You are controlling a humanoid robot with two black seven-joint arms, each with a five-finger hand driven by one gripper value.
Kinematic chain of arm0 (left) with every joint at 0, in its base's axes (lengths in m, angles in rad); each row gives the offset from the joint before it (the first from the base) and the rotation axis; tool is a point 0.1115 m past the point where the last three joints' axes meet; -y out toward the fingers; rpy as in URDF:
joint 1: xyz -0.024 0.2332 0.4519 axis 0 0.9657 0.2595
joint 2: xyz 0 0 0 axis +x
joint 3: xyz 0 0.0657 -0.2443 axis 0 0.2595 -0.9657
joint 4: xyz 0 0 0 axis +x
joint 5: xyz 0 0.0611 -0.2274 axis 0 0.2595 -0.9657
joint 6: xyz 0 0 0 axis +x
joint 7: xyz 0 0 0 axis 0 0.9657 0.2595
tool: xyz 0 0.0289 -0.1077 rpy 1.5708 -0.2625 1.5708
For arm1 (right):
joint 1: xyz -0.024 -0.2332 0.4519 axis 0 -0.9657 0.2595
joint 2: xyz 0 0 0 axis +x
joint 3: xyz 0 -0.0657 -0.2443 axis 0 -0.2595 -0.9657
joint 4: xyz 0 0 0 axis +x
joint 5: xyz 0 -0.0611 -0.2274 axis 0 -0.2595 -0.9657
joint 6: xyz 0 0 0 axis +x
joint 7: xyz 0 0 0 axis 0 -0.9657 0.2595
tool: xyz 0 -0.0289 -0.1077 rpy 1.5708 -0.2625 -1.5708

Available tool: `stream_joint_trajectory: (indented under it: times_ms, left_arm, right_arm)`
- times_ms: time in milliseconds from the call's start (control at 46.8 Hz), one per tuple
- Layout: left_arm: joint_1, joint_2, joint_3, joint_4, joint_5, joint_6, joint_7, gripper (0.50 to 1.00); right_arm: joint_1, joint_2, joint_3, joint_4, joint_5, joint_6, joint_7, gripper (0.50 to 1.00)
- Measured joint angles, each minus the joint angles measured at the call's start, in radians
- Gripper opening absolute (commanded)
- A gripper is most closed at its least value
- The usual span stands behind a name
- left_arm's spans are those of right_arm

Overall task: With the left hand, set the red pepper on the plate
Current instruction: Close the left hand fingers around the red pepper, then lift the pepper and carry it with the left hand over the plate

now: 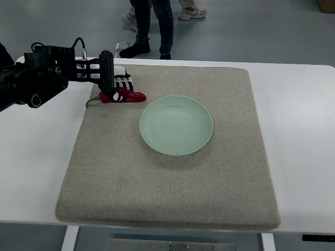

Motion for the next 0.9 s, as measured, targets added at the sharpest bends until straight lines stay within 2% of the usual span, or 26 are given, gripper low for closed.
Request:
stream_joint_trajectory:
  times_ms: [534, 726, 897]
  left_arm:
    - [-0.066, -0.006, -0.017, -0.006, -0.018, 0.009, 0.002, 0.521]
    - [-0.083, -0.015, -0.019, -0.090, -0.019, 0.068, 0.000, 0.523]
    - [-0.088, -0.015, -0.056, -0.189, -0.011, 0.081, 0.000, 0.523]
  right_arm:
    - [0.000, 0.000, 0.000, 0.000, 0.000, 0.000, 0.000, 0.932]
    - [0.000, 0.000, 0.000, 0.000, 0.000, 0.000, 0.000, 0.932]
    - [0.000, 0.000, 0.001, 0.000, 0.000, 0.000, 0.000, 0.932]
